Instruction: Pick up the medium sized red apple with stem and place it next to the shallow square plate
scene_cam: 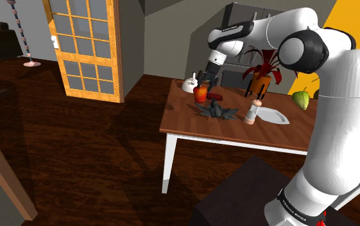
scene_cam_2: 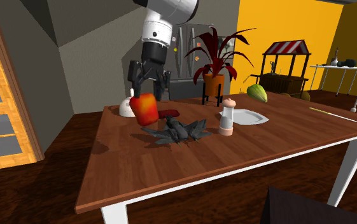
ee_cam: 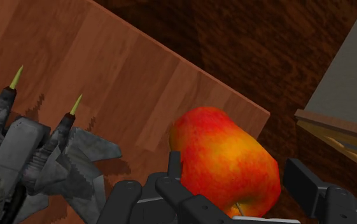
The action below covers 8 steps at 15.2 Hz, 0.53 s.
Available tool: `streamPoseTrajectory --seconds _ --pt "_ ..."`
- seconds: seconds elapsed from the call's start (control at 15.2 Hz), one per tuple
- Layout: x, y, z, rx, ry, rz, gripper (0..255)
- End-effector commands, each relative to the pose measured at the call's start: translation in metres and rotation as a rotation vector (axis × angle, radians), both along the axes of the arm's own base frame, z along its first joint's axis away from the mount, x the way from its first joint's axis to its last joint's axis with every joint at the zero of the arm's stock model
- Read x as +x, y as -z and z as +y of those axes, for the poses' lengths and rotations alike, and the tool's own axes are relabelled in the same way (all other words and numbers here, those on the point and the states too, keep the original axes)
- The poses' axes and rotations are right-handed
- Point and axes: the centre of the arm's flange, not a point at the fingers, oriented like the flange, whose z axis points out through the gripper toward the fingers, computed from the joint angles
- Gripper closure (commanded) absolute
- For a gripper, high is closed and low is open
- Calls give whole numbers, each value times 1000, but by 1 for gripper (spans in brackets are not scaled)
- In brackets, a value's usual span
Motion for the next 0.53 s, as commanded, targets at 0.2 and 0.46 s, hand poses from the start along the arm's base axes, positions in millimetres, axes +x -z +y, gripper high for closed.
streamPoseTrajectory --seconds 0.2,0.46 --pt "-26 -7 -31 0 0 0 255" --pt "-59 -7 -72 0 0 0 255"
